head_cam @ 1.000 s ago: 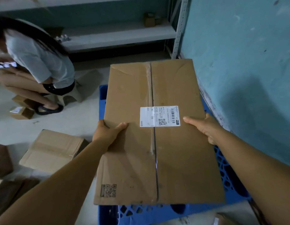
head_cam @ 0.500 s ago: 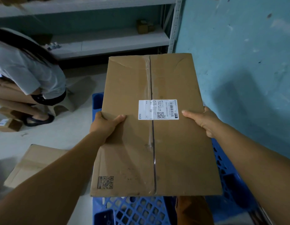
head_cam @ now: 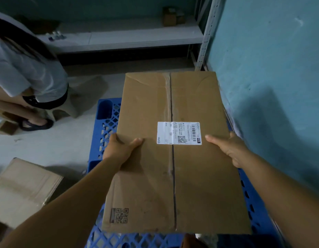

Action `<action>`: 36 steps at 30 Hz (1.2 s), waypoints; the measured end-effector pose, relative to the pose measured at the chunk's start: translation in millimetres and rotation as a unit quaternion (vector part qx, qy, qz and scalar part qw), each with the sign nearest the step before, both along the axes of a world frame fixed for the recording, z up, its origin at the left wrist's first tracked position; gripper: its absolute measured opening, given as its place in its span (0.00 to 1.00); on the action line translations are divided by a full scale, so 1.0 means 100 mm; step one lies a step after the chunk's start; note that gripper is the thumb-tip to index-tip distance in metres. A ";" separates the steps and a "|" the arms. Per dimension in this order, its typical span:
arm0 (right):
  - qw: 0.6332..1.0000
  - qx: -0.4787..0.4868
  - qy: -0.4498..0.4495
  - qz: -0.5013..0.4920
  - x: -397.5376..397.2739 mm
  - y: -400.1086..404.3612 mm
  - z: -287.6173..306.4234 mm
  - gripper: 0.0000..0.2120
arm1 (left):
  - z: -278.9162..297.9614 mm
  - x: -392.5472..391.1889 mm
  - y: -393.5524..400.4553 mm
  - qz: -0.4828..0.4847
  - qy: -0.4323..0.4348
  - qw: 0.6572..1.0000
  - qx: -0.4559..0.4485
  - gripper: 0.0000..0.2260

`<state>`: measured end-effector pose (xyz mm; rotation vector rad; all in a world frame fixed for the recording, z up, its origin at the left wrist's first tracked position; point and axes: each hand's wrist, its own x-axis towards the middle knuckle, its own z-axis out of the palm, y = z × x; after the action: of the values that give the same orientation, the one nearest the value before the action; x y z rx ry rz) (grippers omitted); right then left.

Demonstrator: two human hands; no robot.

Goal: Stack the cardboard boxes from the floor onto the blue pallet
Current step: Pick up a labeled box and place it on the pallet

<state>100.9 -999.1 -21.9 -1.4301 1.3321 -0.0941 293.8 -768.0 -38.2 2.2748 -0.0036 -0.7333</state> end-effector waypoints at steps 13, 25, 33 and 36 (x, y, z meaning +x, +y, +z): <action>0.999 0.004 0.023 0.025 0.32 -1.38 -1.70 0.31 | -1.73 0.17 -1.26 0.045 0.021 0.999 0.000 0.39; 0.998 -0.054 0.026 0.021 0.46 -2.33 -2.97 0.56 | -2.92 0.37 -2.23 0.032 0.003 0.999 -0.012 0.42; 0.997 -0.061 0.021 0.039 0.63 -2.83 -3.40 0.59 | -3.20 0.56 -2.70 0.025 -0.017 0.999 0.016 0.45; 0.996 -0.066 0.030 0.045 0.71 -2.90 -3.38 0.54 | -3.22 0.59 -2.75 0.029 -0.018 0.999 0.017 0.45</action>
<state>171.6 -1288.9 -359.8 -1.6138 1.3279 -0.0819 352.9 -1043.2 -360.3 2.3097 0.0594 -0.6671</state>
